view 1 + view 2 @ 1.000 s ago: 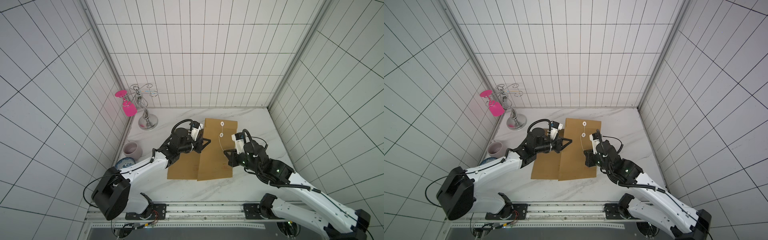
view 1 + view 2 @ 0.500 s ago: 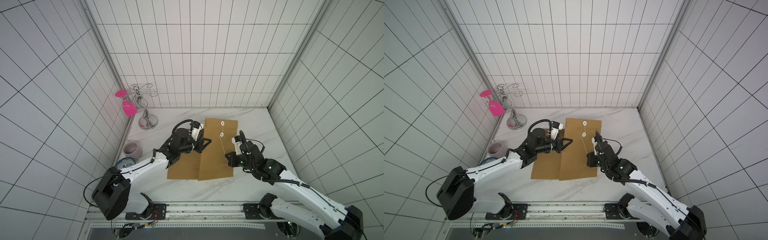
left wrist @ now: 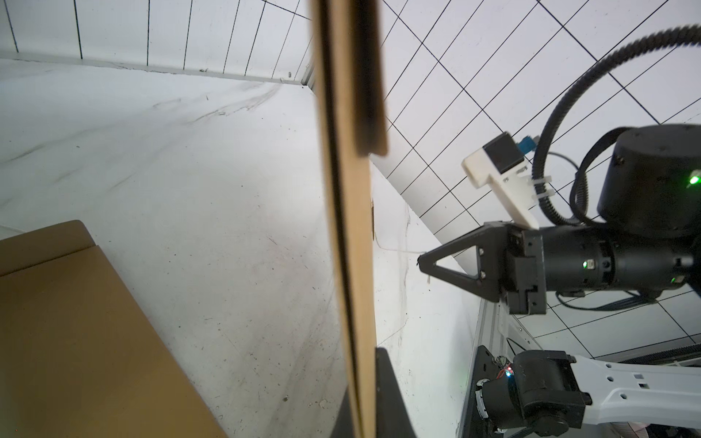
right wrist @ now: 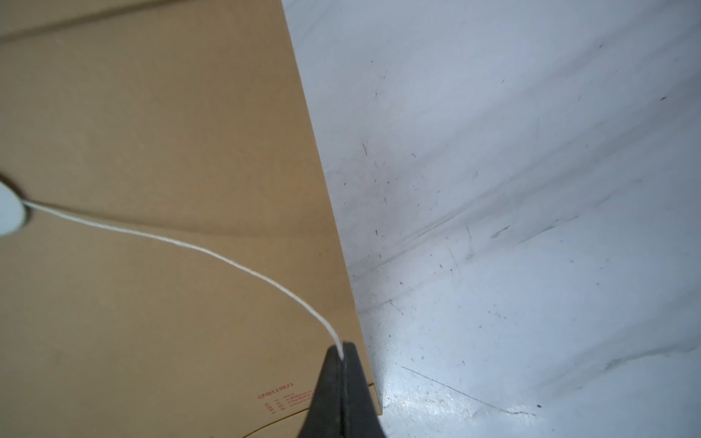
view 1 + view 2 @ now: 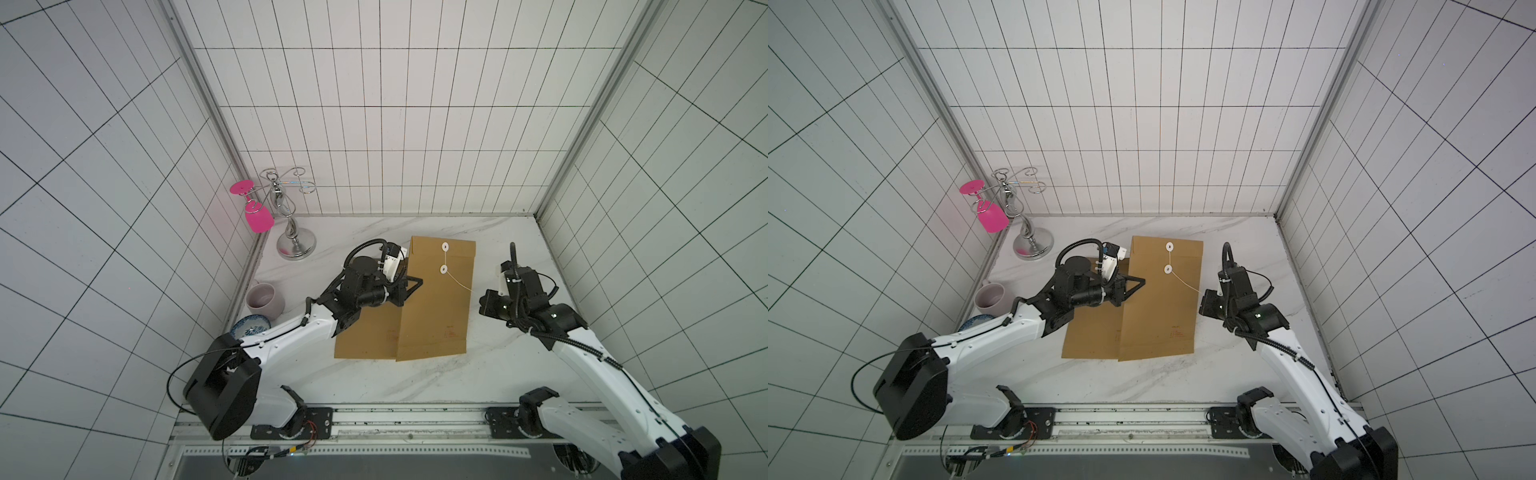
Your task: Open the file bag
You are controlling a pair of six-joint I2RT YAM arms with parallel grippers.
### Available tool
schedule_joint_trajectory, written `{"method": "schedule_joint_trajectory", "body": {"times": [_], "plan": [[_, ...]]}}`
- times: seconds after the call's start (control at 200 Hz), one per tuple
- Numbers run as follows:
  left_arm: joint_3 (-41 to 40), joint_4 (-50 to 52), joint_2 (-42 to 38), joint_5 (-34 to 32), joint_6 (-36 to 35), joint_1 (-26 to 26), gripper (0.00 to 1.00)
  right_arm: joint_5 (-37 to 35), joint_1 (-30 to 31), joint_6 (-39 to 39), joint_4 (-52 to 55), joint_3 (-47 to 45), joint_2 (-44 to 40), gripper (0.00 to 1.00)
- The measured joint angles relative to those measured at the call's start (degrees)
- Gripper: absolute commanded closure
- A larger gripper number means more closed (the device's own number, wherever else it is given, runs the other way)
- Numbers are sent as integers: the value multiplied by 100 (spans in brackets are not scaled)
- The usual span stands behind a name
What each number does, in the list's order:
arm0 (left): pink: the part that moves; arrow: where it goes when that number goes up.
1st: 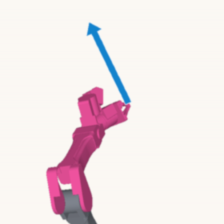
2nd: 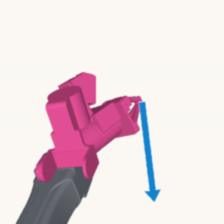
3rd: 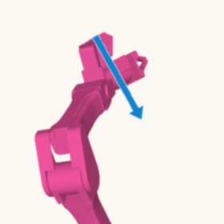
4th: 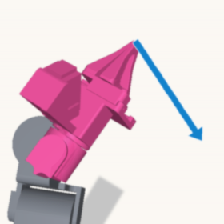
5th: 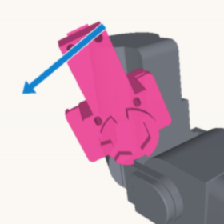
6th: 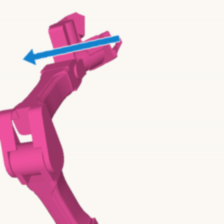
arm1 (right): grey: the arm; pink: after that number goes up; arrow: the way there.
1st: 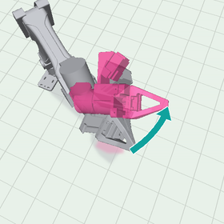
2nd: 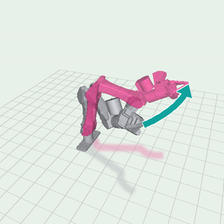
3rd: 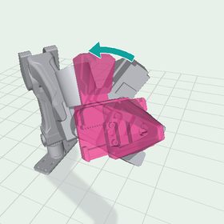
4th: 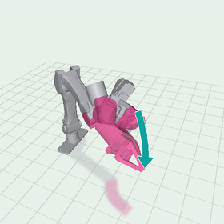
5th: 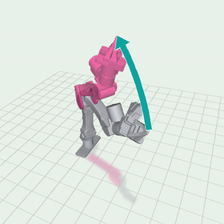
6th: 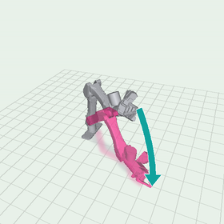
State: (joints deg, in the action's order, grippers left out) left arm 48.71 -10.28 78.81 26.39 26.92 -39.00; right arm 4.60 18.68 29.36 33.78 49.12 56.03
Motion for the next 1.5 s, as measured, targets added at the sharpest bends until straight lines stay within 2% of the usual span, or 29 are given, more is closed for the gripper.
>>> {"method": "schedule_joint_trajectory", "body": {"times": [0.265,0.615,1.234,1.499], "plan": [[26,37,-4,24,-57,0,100,2,-184,-424,291,1429,365,100],[46,111,-44,26,-129,0,100,9,-232,-680,597,2173,695,100],[162,197,-44,116,-170,0,100,26,-258,-717,754,2378,553,100],[175,208,-42,125,-188,7,100,48,-258,-730,881,2835,758,100]]}}
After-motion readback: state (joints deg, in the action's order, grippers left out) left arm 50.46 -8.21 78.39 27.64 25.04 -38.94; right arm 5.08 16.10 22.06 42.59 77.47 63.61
